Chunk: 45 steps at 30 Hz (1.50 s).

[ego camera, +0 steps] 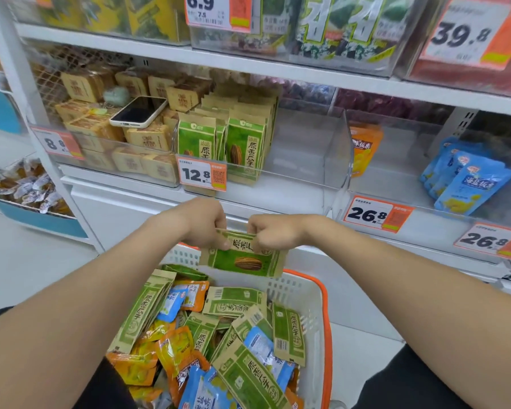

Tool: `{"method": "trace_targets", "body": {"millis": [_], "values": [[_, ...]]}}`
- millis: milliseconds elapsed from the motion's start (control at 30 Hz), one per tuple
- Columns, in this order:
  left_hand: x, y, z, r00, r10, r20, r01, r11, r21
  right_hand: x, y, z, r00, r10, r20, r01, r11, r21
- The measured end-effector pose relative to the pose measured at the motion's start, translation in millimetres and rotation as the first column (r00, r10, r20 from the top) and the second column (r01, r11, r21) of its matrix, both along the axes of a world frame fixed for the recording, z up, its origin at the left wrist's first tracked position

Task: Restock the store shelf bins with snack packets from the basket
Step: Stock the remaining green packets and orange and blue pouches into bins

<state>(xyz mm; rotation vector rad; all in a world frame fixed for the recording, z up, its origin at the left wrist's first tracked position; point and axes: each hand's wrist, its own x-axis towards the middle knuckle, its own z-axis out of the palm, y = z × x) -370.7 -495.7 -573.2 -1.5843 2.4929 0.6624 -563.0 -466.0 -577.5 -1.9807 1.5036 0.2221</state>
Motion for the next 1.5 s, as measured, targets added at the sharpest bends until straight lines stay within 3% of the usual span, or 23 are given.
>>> {"method": "trace_targets", "body": {"millis": [67, 167, 233, 333, 433, 600, 700, 800, 933, 1033, 1133, 1333, 1500], "values": [[1, -1, 5, 0.953, 0.094, -0.287, -0.100, 0.995, -0.004, 0, -1, 2, 0.995, -0.059, 0.083, 0.065, 0.996, -0.064], [-2, -2, 9, 0.656, 0.262, -0.708, -0.299, 0.951, 0.075, 6, -1, 3, 0.928, -0.149, 0.341, 0.207, 0.968, -0.140], [-3, -3, 13, 0.488, 0.286, -0.825, -0.381, 0.920, 0.093, 12, 1, 7, 0.881, -0.121, 0.457, 0.279, 0.913, -0.296], [-6, -4, 21, 0.401, 0.244, -0.883, -0.453, 0.891, 0.041, 19, 7, 12, 0.860, -0.015, 0.510, 0.322, 0.791, -0.520], [-9, -3, 25, 0.447, 0.165, -0.879, -0.493, 0.866, -0.088, 20, 8, 12, 0.870, 0.004, 0.493, 0.322, 0.752, -0.575], [-8, 1, 29, 0.502, 0.086, -0.861, -0.541, 0.808, -0.235, 20, 3, 19, 0.898, 0.067, 0.436, 0.229, 0.774, -0.591], [-10, 1, 32, 0.472, 0.129, -0.872, -0.649, 0.720, -0.245, 16, -3, 27, 0.919, -0.015, 0.395, 0.310, 0.646, -0.697], [-12, -3, 33, 0.395, 0.201, -0.896, -0.713, 0.682, -0.161, 11, -8, 38, 0.841, -0.094, 0.533, 0.511, 0.463, -0.724], [-10, -7, 26, 0.490, 0.228, -0.841, -0.653, 0.735, -0.181, 10, -17, 53, 0.692, 0.011, 0.722, 0.676, 0.343, -0.653], [-12, -6, 21, 0.591, 0.266, -0.761, -0.581, 0.795, -0.173, 9, -27, 54, 0.695, 0.022, 0.718, 0.675, 0.324, -0.663], [-13, -4, 15, 0.672, 0.311, -0.672, -0.540, 0.827, -0.158, 8, -40, 46, 0.758, -0.140, 0.637, 0.640, 0.352, -0.683], [-15, -2, 12, 0.713, 0.312, -0.628, -0.543, 0.812, -0.213, 16, -51, 44, 0.732, -0.500, 0.462, 0.673, 0.426, -0.605], [-12, -3, 9, 0.719, 0.285, -0.633, -0.523, 0.822, -0.224, 21, -65, 41, 0.752, -0.470, 0.462, 0.658, 0.493, -0.569]]}}
